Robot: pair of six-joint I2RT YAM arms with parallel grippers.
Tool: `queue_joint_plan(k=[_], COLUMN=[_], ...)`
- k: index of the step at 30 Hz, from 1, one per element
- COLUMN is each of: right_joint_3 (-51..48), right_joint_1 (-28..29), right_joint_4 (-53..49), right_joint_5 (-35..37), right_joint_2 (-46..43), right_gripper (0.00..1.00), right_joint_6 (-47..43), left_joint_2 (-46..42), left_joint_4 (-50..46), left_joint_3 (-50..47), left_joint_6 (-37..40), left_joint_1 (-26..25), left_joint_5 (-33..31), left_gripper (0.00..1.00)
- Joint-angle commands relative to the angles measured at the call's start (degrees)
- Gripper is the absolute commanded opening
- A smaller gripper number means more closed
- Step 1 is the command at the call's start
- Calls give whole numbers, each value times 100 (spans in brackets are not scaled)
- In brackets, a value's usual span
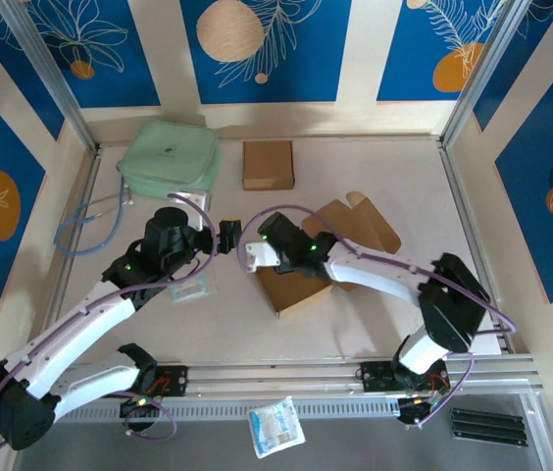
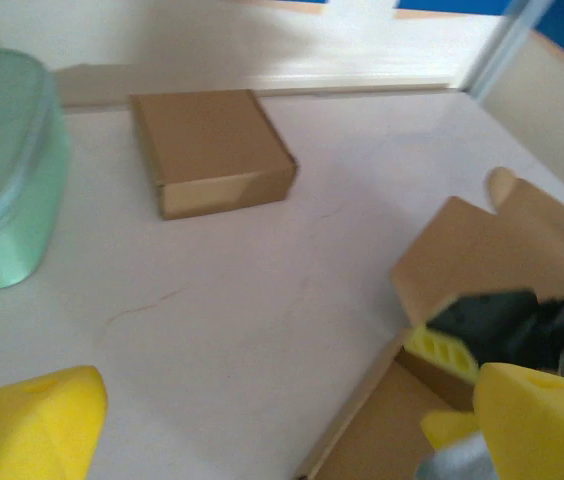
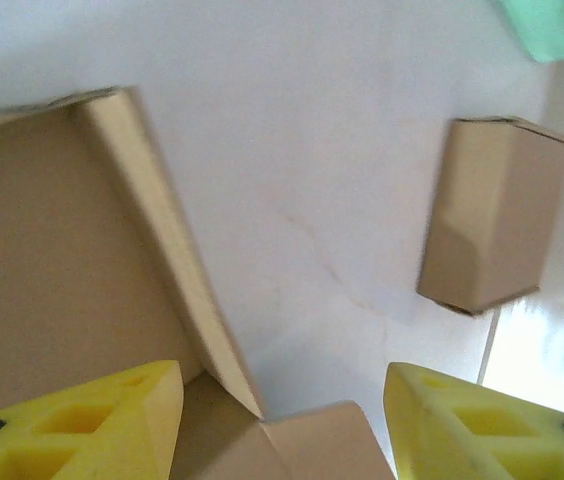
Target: Fold the paper box
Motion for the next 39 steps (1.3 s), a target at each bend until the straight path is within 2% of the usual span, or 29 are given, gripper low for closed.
queue_joint_plan(k=[1,4,6,8,11,14,18,21,24,26,30,33,35,39], right_joint_3=[419,716,789,358,-533,-959,-1489,-1759,-1955,-1946,-1994,-2074,-2162,-2259], right_joint_1=[-406,-1224,-2156,-2941,-3879,-4868,-5738,-6003,-6023,-6023,-5828,-5432,-5366,-5211], right_joint_4=[-473,-984,-1500,-1561,-1567,-2084,-2157,-2036,-1884,-1870,-1726,-1600,-1478,-1261], right_joint_5=[-644,-1584,-2664,-3637,-3895,-3910,-4232,-4270,-4046,-4263,-4531,-4076,-4192,-4198], right_joint_2=[-494,-988,-1328,-1755,-2565,-3043,-3495,-3512,-3296,-3007,-2604,-2493,-2425,-2483], right_gripper=[57,68,75,78,81,82,83,83,82,79,63,58,54,33], right_joint_6=[1714,4398,6325,7210,7894,8033,8137,8239,8440,8368,8326,8361,8460,8444], left_joint_2=[-90,-80,6,122,361,644,953,1112,1209,1200,1171,1175,1188,1184], left_joint_4=[541,718,755,763,776,836,727,596,350,275,224,200,143,46], left_joint_3=[-25,45,138,223,354,476,653,778,904,918,906,907,931,948], left_joint_6=[419,656,785,869,981,995,1050,1090,1101,1097,1061,1001,970,967], left_joint_1=[-31,-29,-53,-94,-258,-438,-673,-765,-800,-805,-801,-807,-806,-807], left_joint_5=[1092,1905,2456,2903,3405,3799,3811,3691,3481,3378,3214,3004,2861,2642], left_gripper=[95,97,98,98,99,100,100,100,99,99,99,100,99,99])
